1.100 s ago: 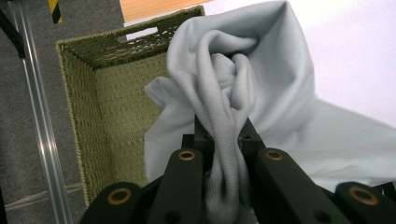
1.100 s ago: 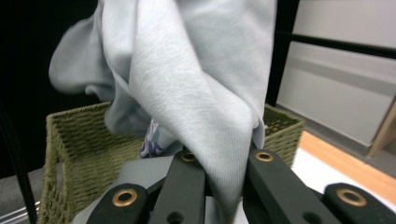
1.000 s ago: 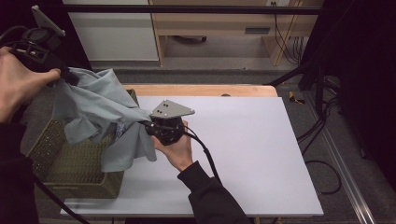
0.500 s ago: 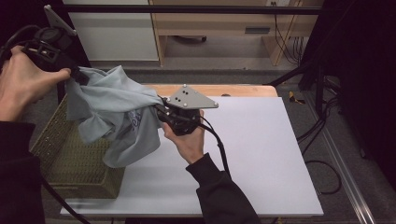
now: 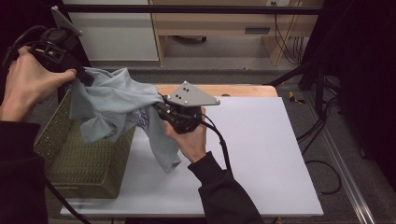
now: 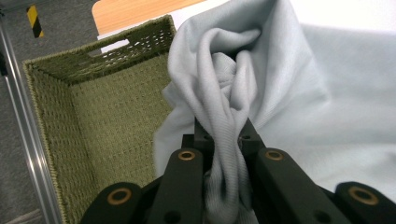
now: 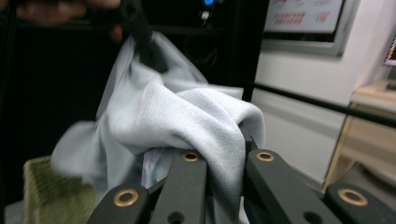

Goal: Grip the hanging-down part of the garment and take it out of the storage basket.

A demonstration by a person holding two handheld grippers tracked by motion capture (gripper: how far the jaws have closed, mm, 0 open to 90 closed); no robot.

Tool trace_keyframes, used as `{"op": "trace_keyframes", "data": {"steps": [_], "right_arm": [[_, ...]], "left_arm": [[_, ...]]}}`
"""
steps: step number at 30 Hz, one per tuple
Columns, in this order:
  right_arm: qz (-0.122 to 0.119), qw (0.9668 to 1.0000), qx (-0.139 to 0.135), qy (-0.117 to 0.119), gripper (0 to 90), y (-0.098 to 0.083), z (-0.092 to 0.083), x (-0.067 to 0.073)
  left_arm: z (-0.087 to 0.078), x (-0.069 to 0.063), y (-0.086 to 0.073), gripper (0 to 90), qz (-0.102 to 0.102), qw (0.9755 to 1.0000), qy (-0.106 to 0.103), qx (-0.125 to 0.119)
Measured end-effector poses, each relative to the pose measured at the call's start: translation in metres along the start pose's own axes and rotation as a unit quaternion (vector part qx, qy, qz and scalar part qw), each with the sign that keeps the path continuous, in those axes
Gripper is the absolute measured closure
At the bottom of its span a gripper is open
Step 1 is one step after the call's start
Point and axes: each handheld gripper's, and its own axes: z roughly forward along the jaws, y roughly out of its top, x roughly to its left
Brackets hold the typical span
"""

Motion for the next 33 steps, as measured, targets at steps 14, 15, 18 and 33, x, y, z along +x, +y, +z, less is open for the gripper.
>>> {"op": "trace_keyframes", "data": {"steps": [14,15,18,33], "right_arm": [[0.051,0.9916,0.114,0.035,84.5,-0.095,0.029,0.006],[0.053,0.9905,0.121,0.040,83.6,-0.101,0.031,0.007],[0.054,0.9874,0.141,0.047,79.2,-0.114,0.038,0.012],[0.064,0.9910,0.104,0.056,21.2,-0.113,-0.004,0.003]], "left_arm": [[0.012,-0.002,-0.001,83.4,0.004,1.0000,-0.001,0.006],[0.013,-0.002,-0.001,83.4,0.005,1.0000,-0.003,0.006],[0.015,-0.005,0.000,83.4,0.009,0.9999,-0.002,0.009],[0.018,-0.006,-0.002,83.4,0.014,0.9999,-0.003,0.005]]}}
